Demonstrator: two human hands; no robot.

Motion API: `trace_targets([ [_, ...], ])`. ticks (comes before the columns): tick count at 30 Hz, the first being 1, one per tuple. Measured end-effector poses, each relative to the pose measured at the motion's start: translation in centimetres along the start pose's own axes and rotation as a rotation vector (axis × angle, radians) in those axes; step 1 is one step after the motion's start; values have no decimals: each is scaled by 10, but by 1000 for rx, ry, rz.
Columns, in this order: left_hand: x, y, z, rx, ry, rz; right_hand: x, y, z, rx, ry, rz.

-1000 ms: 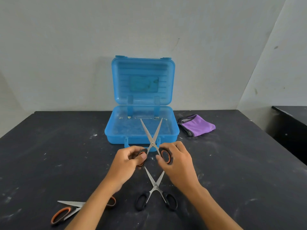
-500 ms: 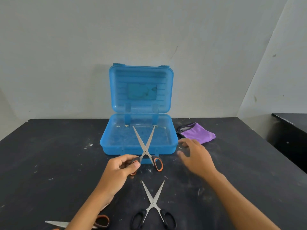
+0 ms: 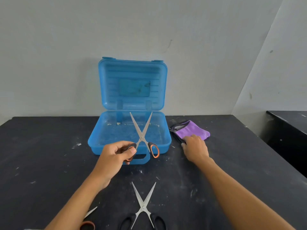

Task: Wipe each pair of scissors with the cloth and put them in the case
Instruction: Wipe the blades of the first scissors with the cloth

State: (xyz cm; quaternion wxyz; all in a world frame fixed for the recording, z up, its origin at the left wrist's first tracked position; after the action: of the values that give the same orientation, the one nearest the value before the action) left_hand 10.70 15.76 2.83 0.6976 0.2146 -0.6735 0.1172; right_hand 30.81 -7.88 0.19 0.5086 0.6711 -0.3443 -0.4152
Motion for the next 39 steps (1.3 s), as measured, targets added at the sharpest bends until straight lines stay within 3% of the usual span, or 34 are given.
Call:
trace_targets([
  [9, 1, 1, 18, -10, 12, -12, -1, 17, 43, -83, 5, 24],
  [15, 4, 2, 47, -34, -1, -5, -6, 24, 87, -150, 37, 251],
  [20, 10, 7, 76, -74, -26, 9, -7, 27, 115, -236, -10, 122],
  [22, 13, 10, 86, -78, -32, 23, -8, 27, 124, -268, -49, -43],
  [26, 17, 15, 102, -68, -46, 23, -6, 30, 144, -161, -267, -661],
  [29, 19, 17, 110, -52, -49, 15, -8, 30, 157, -179, -392, -1028],
  [39, 39, 11, 112, -46, -84, 9, -20, 71, 161, 15, -493, -1528],
])
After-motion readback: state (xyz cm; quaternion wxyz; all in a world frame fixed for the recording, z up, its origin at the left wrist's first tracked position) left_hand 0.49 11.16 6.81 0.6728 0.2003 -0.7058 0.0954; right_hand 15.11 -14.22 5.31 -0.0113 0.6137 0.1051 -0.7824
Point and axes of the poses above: each hand's wrist, its own z-axis away from the middle knuckle, its own y-axis out of the back of the hand, x = y × z, the point moved 4 cm from there along -z, towards the middle knuckle, and after that the axes turned 4 degrees about y, right-handed, at the moved point
